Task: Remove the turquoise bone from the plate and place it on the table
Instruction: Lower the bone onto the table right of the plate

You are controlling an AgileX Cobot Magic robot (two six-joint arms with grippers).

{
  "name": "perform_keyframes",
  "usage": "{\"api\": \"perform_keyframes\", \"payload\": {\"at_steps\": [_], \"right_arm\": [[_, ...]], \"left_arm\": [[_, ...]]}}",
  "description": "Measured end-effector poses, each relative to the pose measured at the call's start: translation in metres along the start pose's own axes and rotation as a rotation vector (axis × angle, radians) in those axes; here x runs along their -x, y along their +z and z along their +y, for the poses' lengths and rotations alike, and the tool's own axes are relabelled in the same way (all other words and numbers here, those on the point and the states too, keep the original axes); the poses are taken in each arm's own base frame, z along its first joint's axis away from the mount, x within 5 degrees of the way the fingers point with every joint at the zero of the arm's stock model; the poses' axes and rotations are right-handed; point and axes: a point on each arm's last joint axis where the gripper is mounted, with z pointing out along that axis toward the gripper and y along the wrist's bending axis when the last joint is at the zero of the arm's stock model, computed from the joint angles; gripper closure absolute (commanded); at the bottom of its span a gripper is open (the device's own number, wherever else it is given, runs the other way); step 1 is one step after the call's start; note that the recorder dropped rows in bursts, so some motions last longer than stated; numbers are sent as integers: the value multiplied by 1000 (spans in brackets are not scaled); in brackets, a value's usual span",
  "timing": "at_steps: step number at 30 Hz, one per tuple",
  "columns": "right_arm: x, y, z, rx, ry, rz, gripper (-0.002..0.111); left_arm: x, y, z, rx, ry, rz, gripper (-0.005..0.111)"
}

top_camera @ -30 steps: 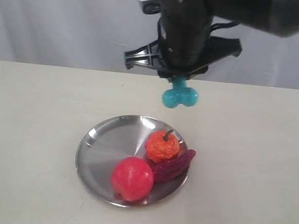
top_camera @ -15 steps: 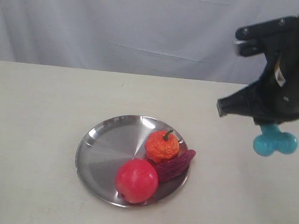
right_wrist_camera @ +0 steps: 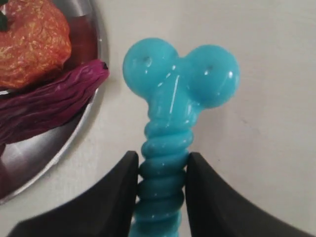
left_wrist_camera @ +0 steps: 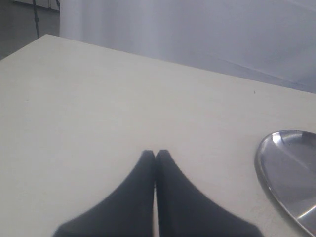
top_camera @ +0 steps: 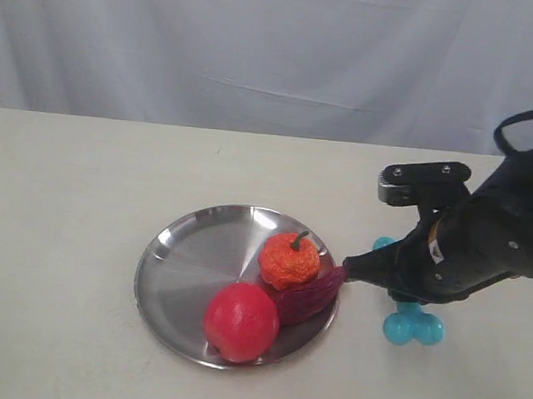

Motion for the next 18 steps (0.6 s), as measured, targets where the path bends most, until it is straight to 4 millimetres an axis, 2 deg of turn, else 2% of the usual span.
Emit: {"api": "perform_keyframes", "payload": {"at_steps": [2, 6, 10, 18], "right_arm": [[0, 19, 2, 13, 10, 5, 109], [2, 50, -13, 11, 61, 21, 109], [3, 64, -23, 13, 91, 22, 109], [6, 71, -20, 55, 72, -23, 109]], "left_arm": [[0, 0, 0, 0, 0, 0, 107], [0, 0, 0, 0, 0, 0, 107], [0, 0, 0, 0, 0, 0, 107], [0, 0, 0, 0, 0, 0, 107]]}}
